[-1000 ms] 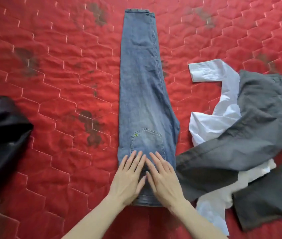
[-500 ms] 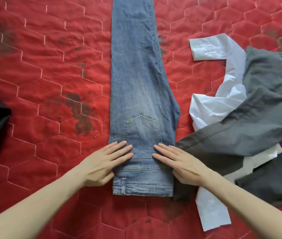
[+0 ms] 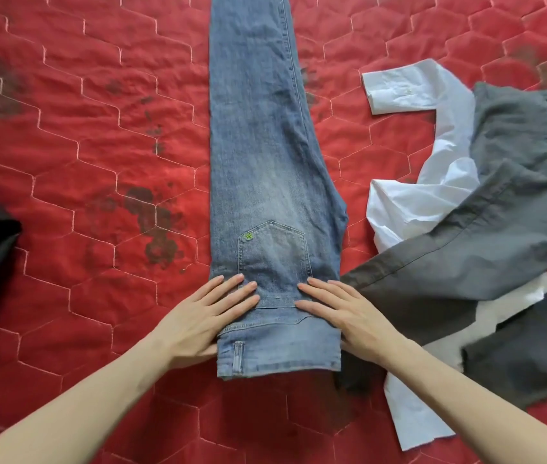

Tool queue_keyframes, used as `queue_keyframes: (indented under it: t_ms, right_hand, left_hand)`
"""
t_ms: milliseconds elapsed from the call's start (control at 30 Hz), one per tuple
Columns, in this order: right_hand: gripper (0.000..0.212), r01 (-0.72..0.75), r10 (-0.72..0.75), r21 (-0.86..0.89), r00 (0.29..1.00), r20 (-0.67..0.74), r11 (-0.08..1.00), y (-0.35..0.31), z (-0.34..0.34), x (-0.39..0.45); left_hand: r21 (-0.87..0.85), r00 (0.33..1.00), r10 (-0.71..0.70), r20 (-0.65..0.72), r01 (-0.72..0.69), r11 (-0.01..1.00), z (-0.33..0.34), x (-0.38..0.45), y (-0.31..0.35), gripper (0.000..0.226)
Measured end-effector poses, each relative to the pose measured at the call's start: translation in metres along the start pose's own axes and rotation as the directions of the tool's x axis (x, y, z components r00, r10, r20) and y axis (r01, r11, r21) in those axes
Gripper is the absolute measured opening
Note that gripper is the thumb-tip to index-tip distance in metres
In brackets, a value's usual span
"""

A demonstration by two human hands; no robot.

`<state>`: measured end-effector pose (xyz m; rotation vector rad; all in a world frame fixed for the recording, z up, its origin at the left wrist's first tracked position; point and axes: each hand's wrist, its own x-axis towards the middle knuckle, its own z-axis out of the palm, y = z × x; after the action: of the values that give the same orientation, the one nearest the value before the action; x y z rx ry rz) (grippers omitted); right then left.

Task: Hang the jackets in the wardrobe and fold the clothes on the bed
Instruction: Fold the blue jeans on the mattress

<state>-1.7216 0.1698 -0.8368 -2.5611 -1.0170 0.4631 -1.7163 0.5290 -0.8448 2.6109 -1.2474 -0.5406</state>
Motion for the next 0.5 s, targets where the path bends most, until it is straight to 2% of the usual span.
queue_keyframes:
  t_ms: [100,200,267,333,367,467,500]
  right_hand:
    - [0.04,-0.095,0.118,0.26,0.99,-0.075,0.961,-0.002,-0.01,-0.006]
    - [0.036,-0.18,0.249,0.397,0.96,-0.13,0.9,-0.013,-0.013,-0.017]
    - [0.03,-0.276,0.365,0.507,0.927,-0.082,0.816,-0.022,-0.017,-0.018]
    - [0.045,-0.327,0.45,0.59,0.89,-0.07,0.738,-0.032,-0.022,-0.013]
    - [0.044,-0.333,0.479,0.624,0.874,-0.076,0.706,-0.038,-0.028,-0.008]
    - [0.006,-0.305,0.562,0.761,0.822,-0.093,0.572,-0.049,-0.044,0.017]
    - [0.011,-0.296,0.589,0.784,0.801,-0.108,0.546,-0.05,-0.046,0.026]
  left_hand:
    - [-0.202,1.0,-0.025,-0.015,0.022,0.979,-0.012,-0.002,0.009,0.077]
    - [-0.529,0.982,-0.178,-0.059,0.121,0.84,-0.032,-0.01,0.028,0.064]
    - [-0.632,0.952,-0.293,-0.092,0.171,0.756,-0.04,-0.016,0.039,0.044]
    - [-0.663,0.896,-0.431,-0.102,0.262,0.701,-0.043,-0.018,0.045,0.034]
    - [-0.666,0.854,-0.509,-0.11,0.317,0.675,-0.042,-0.016,0.045,0.036]
    - [-0.7,0.725,-0.684,-0.085,0.444,0.558,-0.041,-0.008,0.043,0.061]
    - [-0.72,0.692,-0.721,-0.045,0.478,0.504,-0.045,-0.002,0.042,0.068]
